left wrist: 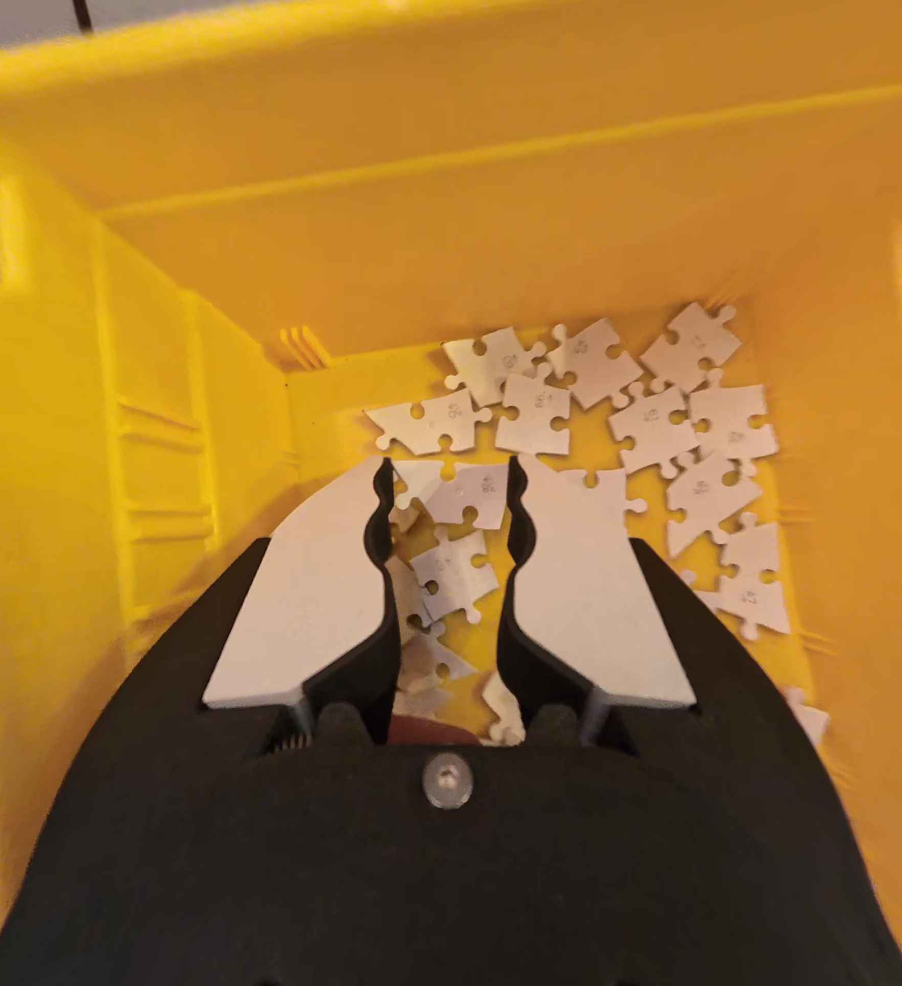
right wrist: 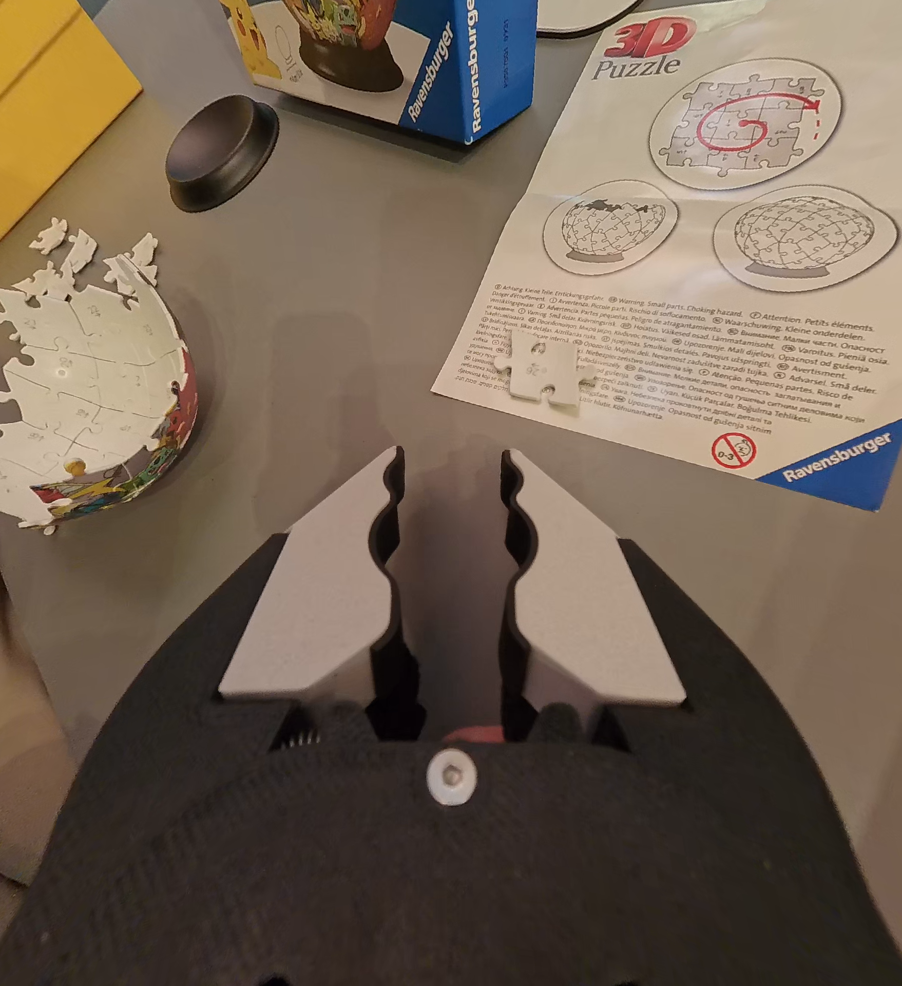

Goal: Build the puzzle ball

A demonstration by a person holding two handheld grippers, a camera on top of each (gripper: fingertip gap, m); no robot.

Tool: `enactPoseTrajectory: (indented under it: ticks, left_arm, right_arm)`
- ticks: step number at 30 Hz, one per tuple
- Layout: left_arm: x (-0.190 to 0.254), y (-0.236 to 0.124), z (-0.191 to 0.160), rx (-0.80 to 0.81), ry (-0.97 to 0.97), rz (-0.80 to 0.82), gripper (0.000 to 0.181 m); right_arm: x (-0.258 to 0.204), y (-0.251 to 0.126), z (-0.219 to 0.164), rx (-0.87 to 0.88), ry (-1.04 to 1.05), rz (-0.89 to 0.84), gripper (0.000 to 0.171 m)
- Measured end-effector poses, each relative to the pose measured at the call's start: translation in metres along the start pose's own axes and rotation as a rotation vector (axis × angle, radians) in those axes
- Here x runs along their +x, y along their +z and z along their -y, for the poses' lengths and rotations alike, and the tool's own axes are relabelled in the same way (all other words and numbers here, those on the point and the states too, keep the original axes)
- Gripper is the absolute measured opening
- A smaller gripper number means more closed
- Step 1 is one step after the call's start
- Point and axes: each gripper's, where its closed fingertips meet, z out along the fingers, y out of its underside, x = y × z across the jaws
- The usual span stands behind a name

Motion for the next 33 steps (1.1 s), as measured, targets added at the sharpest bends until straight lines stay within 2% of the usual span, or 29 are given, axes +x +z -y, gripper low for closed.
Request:
enactPoseTrajectory:
  ticks: [3,6,10,13,14,16,19,22,26,30,33]
  left_arm:
    - [0.01,-0.029,0.022,0.087,0.014,0.0,0.041]
    - [0.051,-0.075,0.058,0.236,0.046,-0.091,0.041]
    - [0.141,-0.135,0.094,0.398,0.17,-0.21,0.04]
    - [0.229,-0.153,0.089,0.469,0.187,-0.419,0.04]
    - [0.25,-0.149,0.079,0.451,0.177,-0.458,0.04]
    - [0.268,-0.124,0.052,0.393,0.229,-0.399,0.041]
    - [0.276,-0.074,-0.002,0.206,0.244,-0.346,0.041]
    - [0.266,-0.046,-0.033,0.096,0.222,-0.306,0.041]
    - [0.258,-0.033,-0.044,0.052,0.166,-0.298,0.042]
    - [0.261,-0.034,-0.045,0.069,0.199,-0.298,0.055]
    - [0.263,-0.052,-0.03,0.139,0.199,-0.329,0.055]
  right_arm:
    - [0.0,0.0,0.0,0.001,0.001,0.0,0.035]
    - [0.0,0.0,0.0,-0.002,0.0,-0.001,0.035]
    - [0.0,0.001,-0.001,-0.007,-0.001,-0.003,0.035]
    - [0.0,0.001,-0.001,-0.008,-0.002,-0.003,0.035]
    - [0.0,0.001,-0.001,-0.008,-0.002,-0.003,0.035]
    - [0.0,0.001,-0.001,-0.008,-0.004,-0.002,0.035]
    - [0.0,0.001,-0.001,-0.01,-0.007,-0.002,0.035]
    - [-0.001,0.001,-0.001,-0.01,-0.01,-0.003,0.035]
    - [0.0,0.001,-0.001,-0.01,-0.009,-0.007,0.034]
    - [0.001,0.001,-0.001,-0.009,-0.003,-0.014,0.033]
    - [0.002,0.001,-0.001,-0.009,-0.002,-0.016,0.032]
